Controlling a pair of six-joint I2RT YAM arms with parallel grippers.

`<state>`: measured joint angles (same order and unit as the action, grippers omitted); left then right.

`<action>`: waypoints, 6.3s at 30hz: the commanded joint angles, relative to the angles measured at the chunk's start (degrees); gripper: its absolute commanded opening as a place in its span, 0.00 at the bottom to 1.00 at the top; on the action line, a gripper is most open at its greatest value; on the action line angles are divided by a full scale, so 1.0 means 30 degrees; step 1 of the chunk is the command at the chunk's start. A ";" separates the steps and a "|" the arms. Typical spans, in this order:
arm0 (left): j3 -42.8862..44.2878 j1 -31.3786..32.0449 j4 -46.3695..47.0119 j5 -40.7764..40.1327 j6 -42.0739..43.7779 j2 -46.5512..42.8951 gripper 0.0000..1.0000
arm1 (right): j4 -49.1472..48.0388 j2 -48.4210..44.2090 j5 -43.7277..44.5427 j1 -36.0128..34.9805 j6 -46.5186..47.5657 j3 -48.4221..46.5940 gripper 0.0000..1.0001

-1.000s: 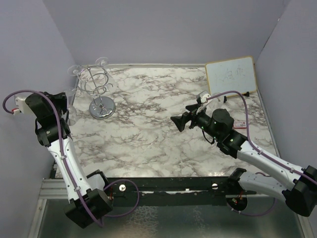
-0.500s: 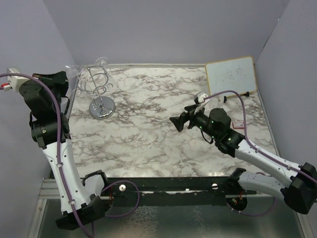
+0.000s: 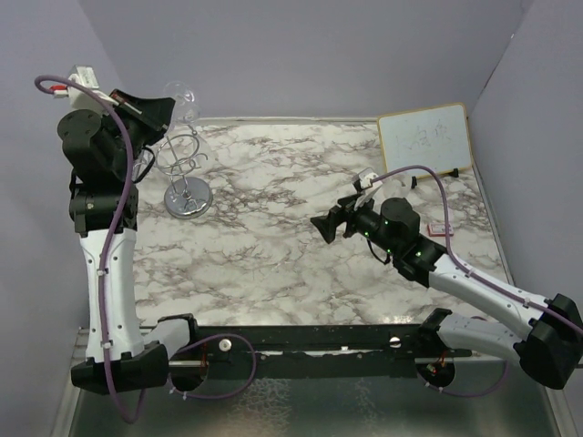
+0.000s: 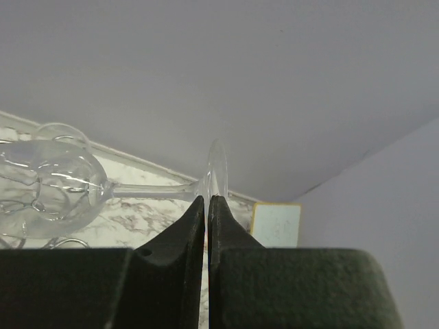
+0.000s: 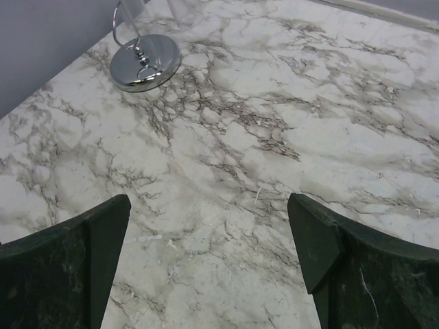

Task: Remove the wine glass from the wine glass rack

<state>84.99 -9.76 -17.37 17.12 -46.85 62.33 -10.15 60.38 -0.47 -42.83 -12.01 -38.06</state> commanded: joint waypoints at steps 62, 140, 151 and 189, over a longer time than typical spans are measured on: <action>-1.1174 2.5489 0.7578 -1.4339 2.0816 -0.0066 0.00 | 1.5297 0.6130 -0.5492 0.4177 -0.0928 -1.5732 1.00; -0.8637 1.9292 0.6018 -0.2549 0.7118 -0.1590 0.89 | -0.4228 0.1660 -2.2986 0.6721 1.3641 0.0459 0.01; -0.6132 1.6325 0.0523 -0.1609 0.0839 -0.0936 0.99 | -0.7773 -0.1052 -2.0124 0.6703 1.6206 0.3725 0.01; -0.4388 1.7194 0.2509 -0.1394 0.0588 0.3407 0.67 | -0.8151 -0.3434 -2.2289 0.6278 1.6718 0.4388 0.01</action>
<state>70.06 41.06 -12.05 16.14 -45.50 72.55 -30.46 51.48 -66.11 -23.44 37.54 -25.19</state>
